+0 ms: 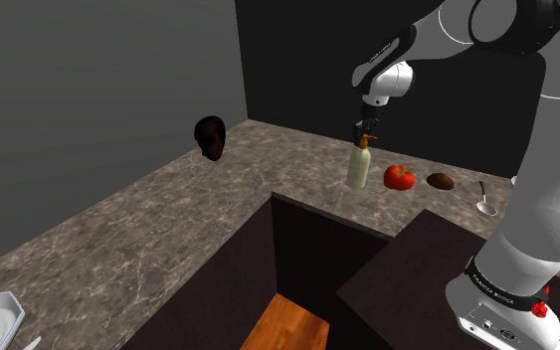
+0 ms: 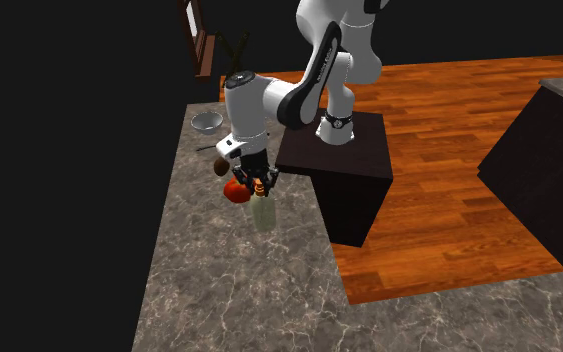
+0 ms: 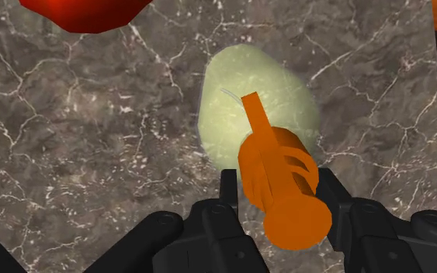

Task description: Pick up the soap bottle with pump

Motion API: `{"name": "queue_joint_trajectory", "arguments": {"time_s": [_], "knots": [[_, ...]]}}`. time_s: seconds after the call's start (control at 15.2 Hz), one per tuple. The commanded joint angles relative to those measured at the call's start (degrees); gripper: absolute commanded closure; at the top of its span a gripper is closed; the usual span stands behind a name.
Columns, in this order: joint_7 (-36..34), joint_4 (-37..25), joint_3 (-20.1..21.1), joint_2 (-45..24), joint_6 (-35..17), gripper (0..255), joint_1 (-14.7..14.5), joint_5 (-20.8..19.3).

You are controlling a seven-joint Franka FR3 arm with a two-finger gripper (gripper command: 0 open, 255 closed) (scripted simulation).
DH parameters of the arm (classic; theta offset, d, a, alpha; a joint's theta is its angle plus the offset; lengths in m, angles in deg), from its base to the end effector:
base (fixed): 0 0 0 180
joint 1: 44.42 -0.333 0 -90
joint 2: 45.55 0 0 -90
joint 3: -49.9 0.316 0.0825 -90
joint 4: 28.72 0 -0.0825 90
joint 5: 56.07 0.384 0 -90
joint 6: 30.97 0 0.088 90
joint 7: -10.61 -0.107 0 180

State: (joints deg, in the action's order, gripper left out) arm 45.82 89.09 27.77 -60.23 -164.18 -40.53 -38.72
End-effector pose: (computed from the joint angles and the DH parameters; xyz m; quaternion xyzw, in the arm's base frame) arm 0.5340 -0.2482 0.3242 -0.9976 0.0152 -0.0496 0.0453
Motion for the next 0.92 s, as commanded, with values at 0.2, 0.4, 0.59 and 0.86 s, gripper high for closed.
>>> {"name": "queue_joint_trajectory", "arguments": {"time_s": [0.2, 0.4, 0.59, 0.86], "knots": [[-1.4, -1.1, -0.6, 2.2, 3.1, 255, -0.4, -1.7], [-2.3, -2.0, -0.8, 3.5, 5.0, 255, -0.5, -2.7], [-3.0, -2.9, -1.1, 4.7, 6.9, 255, -0.7, -3.6], [-3.8, -4.1, -1.2, 5.8, 9.0, 255, -0.8, -4.5]]}}
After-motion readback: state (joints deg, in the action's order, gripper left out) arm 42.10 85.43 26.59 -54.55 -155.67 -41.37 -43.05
